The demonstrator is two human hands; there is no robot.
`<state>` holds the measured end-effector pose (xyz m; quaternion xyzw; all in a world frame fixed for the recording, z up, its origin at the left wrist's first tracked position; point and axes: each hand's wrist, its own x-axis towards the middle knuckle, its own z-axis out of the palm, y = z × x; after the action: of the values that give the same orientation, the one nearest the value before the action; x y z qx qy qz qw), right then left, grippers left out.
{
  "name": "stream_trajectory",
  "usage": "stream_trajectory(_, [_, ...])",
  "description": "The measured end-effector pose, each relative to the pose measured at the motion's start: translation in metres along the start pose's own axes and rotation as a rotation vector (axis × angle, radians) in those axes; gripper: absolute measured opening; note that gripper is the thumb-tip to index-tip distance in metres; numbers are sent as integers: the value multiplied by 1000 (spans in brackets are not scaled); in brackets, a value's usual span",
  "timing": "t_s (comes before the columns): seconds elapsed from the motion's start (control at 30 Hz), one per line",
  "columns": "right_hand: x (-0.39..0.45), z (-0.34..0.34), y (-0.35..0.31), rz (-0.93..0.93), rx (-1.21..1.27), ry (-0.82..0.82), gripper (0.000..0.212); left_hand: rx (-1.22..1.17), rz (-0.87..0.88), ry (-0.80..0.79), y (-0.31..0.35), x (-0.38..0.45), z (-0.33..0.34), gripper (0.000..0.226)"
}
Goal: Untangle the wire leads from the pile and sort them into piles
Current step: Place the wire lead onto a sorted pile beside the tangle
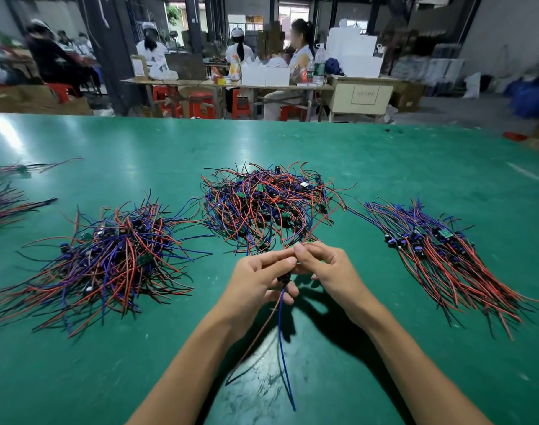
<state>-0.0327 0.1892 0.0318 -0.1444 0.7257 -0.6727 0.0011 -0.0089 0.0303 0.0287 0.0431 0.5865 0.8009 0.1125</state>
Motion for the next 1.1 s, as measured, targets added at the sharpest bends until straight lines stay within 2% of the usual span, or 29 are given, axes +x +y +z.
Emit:
stream_trajectory(0.13, [1,6,9,-68,-169,16,24,10,13,91,0,1,-1,14])
stream_trajectory(0.3, [2,12,12,-52,-160,81,19,59,35,132,-1,1,0,16])
stream_trajectory(0.33, [1,12,12,-16,-111,57,22,72,44,132,-1,0,1,17])
stream_trajectory(0.43, [-2,18,10,86,244,-55,24,91,53,136,-1,-1,3,22])
stream_trajectory(0.53, [-2,24,11,83,260,-44,25,111,69,173,-2,0,2,17])
stream_trajectory(0.63, [0,28,12,100,202,34,27,177,95,186,-4,1,3,18])
stream_trajectory(0.77, [7,18,11,153,187,219,33,292,146,119,-6,0,7,18])
stream_trajectory(0.87, [9,12,9,188,246,279,35,345,156,71,-7,1,6,22])
stream_trajectory(0.97, [12,-2,5,241,317,411,32,394,152,17,-10,-1,9,20])
stream_trajectory(1.1, [11,-10,3,324,440,432,27,427,144,-32,-10,0,8,20])
